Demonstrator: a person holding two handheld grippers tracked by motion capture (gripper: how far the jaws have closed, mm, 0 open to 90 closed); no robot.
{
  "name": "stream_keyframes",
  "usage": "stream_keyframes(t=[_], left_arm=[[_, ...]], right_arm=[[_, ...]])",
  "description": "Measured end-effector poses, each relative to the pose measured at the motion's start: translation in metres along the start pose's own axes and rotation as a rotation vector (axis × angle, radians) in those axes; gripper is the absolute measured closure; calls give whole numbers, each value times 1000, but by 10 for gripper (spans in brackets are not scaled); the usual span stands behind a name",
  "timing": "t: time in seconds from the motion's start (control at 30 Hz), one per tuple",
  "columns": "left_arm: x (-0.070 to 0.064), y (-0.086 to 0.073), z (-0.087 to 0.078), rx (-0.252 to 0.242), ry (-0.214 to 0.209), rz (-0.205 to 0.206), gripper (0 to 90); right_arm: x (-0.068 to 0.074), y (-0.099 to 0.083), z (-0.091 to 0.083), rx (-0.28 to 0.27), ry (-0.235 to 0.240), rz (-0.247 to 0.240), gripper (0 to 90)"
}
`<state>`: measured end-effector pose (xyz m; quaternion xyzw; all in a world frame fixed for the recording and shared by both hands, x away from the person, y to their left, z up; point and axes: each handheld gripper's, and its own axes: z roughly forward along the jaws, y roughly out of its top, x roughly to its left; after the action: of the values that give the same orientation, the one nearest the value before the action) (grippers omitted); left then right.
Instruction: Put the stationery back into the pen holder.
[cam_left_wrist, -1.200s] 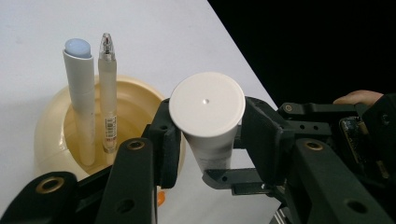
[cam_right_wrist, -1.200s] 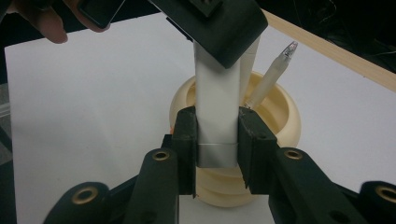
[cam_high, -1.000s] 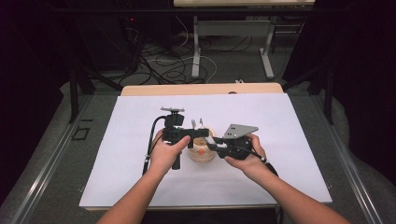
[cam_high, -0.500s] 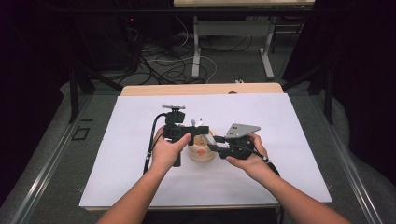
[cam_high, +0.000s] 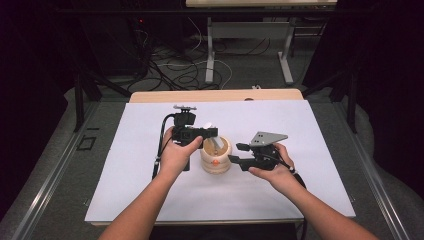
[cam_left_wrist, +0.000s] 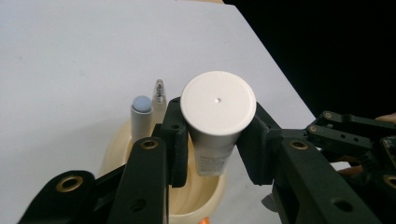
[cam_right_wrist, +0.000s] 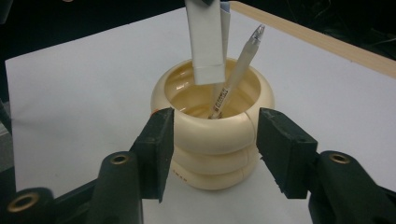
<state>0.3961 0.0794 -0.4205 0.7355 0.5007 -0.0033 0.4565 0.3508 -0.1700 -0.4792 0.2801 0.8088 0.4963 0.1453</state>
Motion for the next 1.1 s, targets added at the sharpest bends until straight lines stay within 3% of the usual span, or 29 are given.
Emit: stream_keyframes(t=[0.13, 0.23, 0.47, 0.53, 0.63, 0.73, 0.83, 1.1], left_arm=[[1, 1, 2, 7, 15, 3, 668], [1, 1, 6, 30, 33, 2, 668], [0, -1, 17, 106, 61, -10, 667], [1, -1, 20, 120, 76, -7, 668], [1, -3, 24, 130, 82, 0, 667], [0, -5, 27, 139, 99, 2, 667], [0, -7, 31, 152, 106, 11, 667], [-1, -14, 38, 173, 140, 49, 666]], right_arm=[[-3, -4, 0, 12, 4, 23, 421], [-5, -7, 0, 47, -4, 27, 402], [-8, -13, 1, 60, -30, 57, 379], [-9, -14, -1, 86, -34, 61, 370], [-10, -17, -1, 86, -52, 73, 341], [-13, -20, -1, 99, -77, 48, 308], [-15, -23, 0, 132, -90, 61, 254], [-27, -35, 0, 161, -155, 88, 157]])
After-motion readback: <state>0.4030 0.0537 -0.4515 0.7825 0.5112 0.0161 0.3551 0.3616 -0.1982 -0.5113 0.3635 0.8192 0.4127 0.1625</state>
